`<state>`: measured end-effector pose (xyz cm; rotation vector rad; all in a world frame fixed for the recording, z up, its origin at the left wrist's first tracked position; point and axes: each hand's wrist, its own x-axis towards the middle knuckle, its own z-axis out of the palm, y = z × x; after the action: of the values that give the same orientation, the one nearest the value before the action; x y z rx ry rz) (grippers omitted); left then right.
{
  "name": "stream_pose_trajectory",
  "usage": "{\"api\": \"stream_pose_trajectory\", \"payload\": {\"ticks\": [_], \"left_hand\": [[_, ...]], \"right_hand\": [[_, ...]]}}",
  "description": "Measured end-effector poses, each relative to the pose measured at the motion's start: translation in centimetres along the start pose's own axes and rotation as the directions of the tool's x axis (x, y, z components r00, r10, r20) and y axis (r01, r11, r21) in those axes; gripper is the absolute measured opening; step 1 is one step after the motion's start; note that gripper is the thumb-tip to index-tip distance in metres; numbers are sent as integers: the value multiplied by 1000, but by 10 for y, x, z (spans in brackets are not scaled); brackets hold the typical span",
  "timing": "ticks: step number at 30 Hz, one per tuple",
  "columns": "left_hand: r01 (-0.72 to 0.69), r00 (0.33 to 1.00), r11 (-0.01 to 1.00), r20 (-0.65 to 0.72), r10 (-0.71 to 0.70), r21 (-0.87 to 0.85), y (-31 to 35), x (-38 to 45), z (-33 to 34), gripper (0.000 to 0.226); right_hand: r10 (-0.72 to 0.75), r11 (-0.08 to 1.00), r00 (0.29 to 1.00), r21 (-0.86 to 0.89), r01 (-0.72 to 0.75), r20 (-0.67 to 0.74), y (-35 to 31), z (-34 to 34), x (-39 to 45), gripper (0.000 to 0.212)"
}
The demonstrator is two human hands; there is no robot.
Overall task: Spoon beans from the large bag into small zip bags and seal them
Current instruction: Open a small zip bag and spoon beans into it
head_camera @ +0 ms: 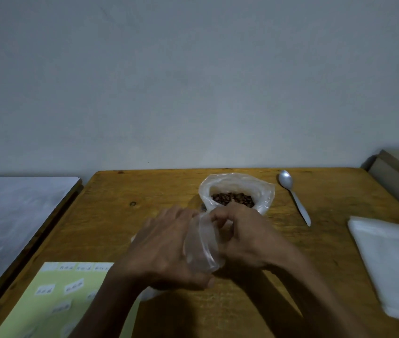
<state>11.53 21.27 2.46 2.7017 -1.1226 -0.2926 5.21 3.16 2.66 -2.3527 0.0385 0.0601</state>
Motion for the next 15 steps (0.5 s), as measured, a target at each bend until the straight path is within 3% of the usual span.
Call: {"api": "stream_pose_trajectory", "payload": {"ticks": [3, 6, 8, 10, 11, 13, 15], "left_hand": [[22, 1000, 997, -12, -23, -72, 6, 5, 11, 90], [41, 994, 976, -88, -61, -214, 5, 9, 16, 84], [41, 977, 963, -190, -94, -268, 2, 13, 16, 86], [48, 949, 957, -285, -132, -286, 0, 18, 15, 89], [56, 936, 956, -318, -151, -288, 0, 21, 14, 91], [64, 921, 954, -351, -169, -294, 1, 26, 13, 94], [62, 921, 952, -349, -171, -301, 1, 30, 14, 99]], "right_hand": [[3, 997, 998, -79, -8, -57, 2, 3, -5, 14], [70, 990, 954, 136, -31, -293, 5, -13, -6, 13], [129, 979, 793, 205, -6, -595, 19, -32, -2, 12], [227, 974, 608, 171, -149, -761, 48, -52, 7, 10], [279, 951, 572, 141, -274, -772, 66, -59, 11, 12], [420, 856, 586, 87, -510, -693, 105, -65, 17, 22], [535, 759, 587, 41, -649, -608, 133, -60, 19, 30]]}}
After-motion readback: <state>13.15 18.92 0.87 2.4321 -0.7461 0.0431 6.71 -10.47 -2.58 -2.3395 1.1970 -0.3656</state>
